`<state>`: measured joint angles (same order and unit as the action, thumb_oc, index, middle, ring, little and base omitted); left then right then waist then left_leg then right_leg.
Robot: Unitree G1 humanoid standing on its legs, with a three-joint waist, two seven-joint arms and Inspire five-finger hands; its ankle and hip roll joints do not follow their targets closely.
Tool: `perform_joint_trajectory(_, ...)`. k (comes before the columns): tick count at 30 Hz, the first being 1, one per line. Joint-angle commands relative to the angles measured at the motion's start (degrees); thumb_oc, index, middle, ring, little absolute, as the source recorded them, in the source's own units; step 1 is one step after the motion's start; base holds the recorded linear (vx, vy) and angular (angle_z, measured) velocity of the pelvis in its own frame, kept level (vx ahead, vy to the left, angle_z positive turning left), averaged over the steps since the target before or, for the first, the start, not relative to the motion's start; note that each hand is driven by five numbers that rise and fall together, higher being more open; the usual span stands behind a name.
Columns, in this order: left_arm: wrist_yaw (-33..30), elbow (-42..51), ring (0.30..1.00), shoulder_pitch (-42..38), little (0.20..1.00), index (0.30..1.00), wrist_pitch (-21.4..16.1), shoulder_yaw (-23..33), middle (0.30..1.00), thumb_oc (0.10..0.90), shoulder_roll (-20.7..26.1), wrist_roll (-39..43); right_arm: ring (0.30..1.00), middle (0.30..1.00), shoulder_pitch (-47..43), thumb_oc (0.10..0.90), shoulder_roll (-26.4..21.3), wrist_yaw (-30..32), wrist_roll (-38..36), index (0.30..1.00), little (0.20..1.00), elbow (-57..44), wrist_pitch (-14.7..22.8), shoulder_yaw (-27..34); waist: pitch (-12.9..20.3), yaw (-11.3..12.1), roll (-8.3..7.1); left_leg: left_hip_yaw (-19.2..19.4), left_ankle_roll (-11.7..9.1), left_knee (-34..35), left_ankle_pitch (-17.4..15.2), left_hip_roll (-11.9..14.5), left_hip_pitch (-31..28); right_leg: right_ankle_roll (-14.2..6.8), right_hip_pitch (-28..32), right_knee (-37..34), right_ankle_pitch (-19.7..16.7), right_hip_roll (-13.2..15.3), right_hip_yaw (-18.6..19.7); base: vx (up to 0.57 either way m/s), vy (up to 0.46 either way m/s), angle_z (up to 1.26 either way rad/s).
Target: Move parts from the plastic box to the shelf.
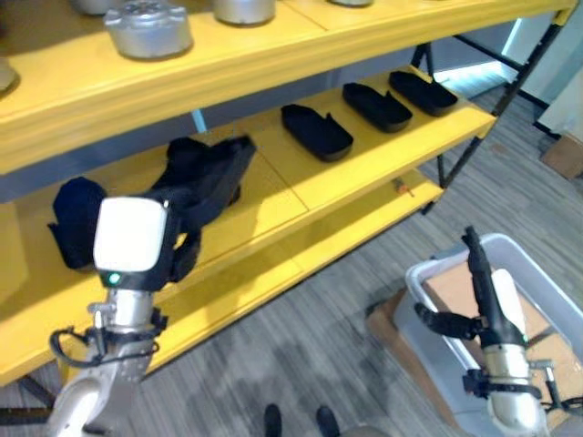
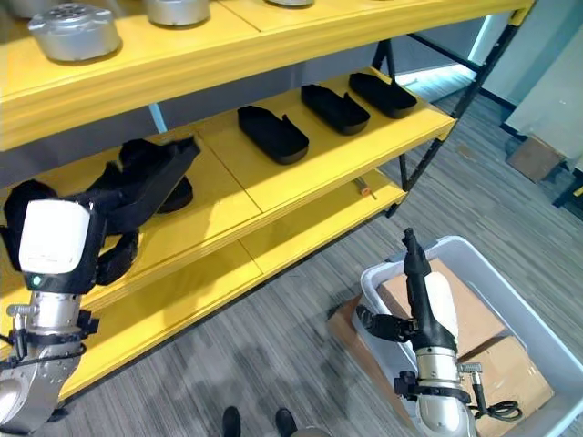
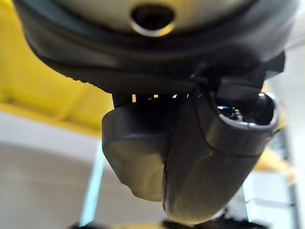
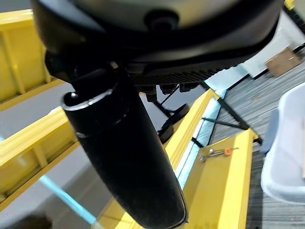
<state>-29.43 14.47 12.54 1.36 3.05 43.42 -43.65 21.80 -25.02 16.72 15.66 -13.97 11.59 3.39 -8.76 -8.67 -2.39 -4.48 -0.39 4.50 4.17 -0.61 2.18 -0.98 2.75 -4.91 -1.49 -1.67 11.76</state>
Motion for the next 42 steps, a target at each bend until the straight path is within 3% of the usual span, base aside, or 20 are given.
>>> perform_joint_trajectory(1,-4.7,1.4,0.300,-6.3,0.300,0.300,-0.9,5.5,0.300,0.400,2.1,-3.0,1.000,1.000,-4.5,0.900,-2.9,2.0,-0.1,1.000,1.000,-2.3,4.5,2.4,7.8,-1.0,1.11,2.8,1.3,0.3,-3.9,-1.8,-2.1,-1.0,-2.2,2.9,5.5,-3.7,0.2,-0.01,0.006,0.14)
perform_joint_trajectory(8,-4.1,-2.1,0.300,-0.6,0.300,0.300,0.7,9.6,0.300,0.400,1.0,-4.5,1.000,1.000,-5.4,0.900,-2.2,1.1,0.1,1.000,1.000,-1.3,4.0,2.1,7.2,0.1,1.23,2.2,1.5,0.3,-3.9,-2.0,-2.1,-0.9,-1.9,2.5,5.5,-3.5,-0.2,0.00,0.006,0.09)
perform_joint_trajectory(20,-6.7,-0.5,0.300,0.4,0.300,0.300,3.2,16.4,0.300,0.400,-1.6,-4.9,1.000,1.000,-6.0,0.900,-2.1,1.8,1.6,1.000,1.000,-1.7,4.1,2.3,7.4,1.0,0.88,1.6,1.5,0.2,-3.7,-2.1,-2.2,-0.6,-1.7,2.5,5.4,-3.3,-0.7,0.00,-0.001,0.00)
perform_joint_trajectory(32,-8.8,4.0,0.300,-1.4,0.300,0.300,3.9,19.3,0.300,0.400,0.0,-5.5,1.000,1.000,-5.3,0.900,-2.1,2.4,2.6,1.000,1.000,-2.5,4.7,1.8,8.0,1.1,1.00,1.5,1.7,0.3,-4.5,-2.2,-2.8,-0.6,-1.2,2.5,5.9,-3.3,-0.6,0.00,0.000,0.00)
perform_joint_trajectory(37,-8.3,2.0,0.300,-1.0,0.300,0.300,5.2,19.4,0.300,0.400,1.6,-7.1,1.000,1.000,-4.7,0.900,-2.0,2.1,2.3,1.000,1.000,-2.3,4.7,2.0,7.8,1.0,0.98,1.4,1.6,0.3,-4.4,-2.0,-2.8,-0.7,-1.3,2.6,5.9,-3.3,-0.6,0.00,0.000,0.00)
perform_joint_trajectory(42,-7.1,-1.9,0.300,0.7,0.300,0.300,5.8,18.7,0.300,0.400,0.0,-7.0,1.000,1.000,-4.8,0.900,-1.8,1.5,1.6,1.000,1.000,-2.1,4.4,2.7,7.3,1.1,0.94,1.1,1.5,0.1,-4.3,-1.9,-2.7,-0.4,-1.6,3.4,6.4,-3.4,-1.0,-0.01,-0.006,0.00)
